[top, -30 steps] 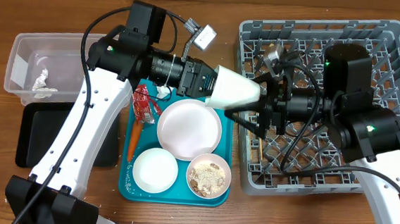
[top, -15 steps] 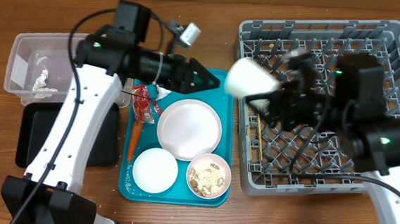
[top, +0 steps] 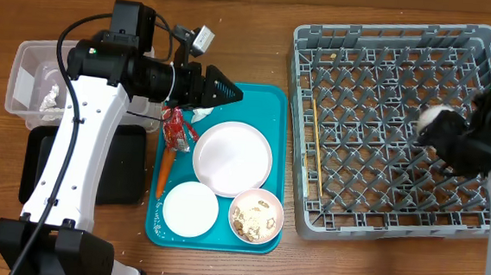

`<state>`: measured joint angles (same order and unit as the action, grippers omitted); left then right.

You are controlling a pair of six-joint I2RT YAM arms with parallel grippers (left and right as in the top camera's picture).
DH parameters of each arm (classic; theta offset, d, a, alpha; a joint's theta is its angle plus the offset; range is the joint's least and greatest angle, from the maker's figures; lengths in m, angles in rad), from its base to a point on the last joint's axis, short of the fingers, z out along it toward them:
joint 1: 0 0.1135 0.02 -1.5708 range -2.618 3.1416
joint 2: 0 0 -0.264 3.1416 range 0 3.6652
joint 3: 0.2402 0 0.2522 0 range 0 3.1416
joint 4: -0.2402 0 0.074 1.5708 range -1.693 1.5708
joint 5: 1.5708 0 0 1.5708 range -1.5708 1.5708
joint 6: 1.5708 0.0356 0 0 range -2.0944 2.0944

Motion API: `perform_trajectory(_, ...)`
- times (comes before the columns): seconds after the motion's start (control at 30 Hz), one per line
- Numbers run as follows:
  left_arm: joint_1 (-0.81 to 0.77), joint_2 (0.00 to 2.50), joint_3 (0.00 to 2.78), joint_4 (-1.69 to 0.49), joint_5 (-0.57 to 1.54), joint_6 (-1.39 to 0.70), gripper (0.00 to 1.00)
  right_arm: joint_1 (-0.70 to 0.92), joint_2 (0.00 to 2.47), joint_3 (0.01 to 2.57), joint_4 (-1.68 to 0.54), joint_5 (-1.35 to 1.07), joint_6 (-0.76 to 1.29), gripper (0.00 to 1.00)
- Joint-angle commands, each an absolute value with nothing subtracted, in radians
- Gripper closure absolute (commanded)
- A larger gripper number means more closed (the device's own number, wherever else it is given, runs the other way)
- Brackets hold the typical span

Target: Sort waste into correct bins and load items into the dishwasher

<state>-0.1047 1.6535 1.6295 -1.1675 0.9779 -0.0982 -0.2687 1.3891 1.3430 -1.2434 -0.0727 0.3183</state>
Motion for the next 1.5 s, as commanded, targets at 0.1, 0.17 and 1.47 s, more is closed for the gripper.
perform_trajectory(0.1,-0.113,1.653,1.641,-1.198,0.860,-0.101,0.40,-0.283,1.575,1.362,-1.277,-0.076,0.353,0.39)
perform_trajectory(0.17,-0.113,1.653,1.641,-1.203,0.845,-0.101,0.40,-0.277,1.617,1.362,-1.277,-0.089,0.352,0.39)
perform_trajectory(1.47,-0.385,1.655,1.293,-1.067,-0.032,-0.476,0.38,-0.033,1.265,1.439,-1.230,-0.293,0.280,0.00)
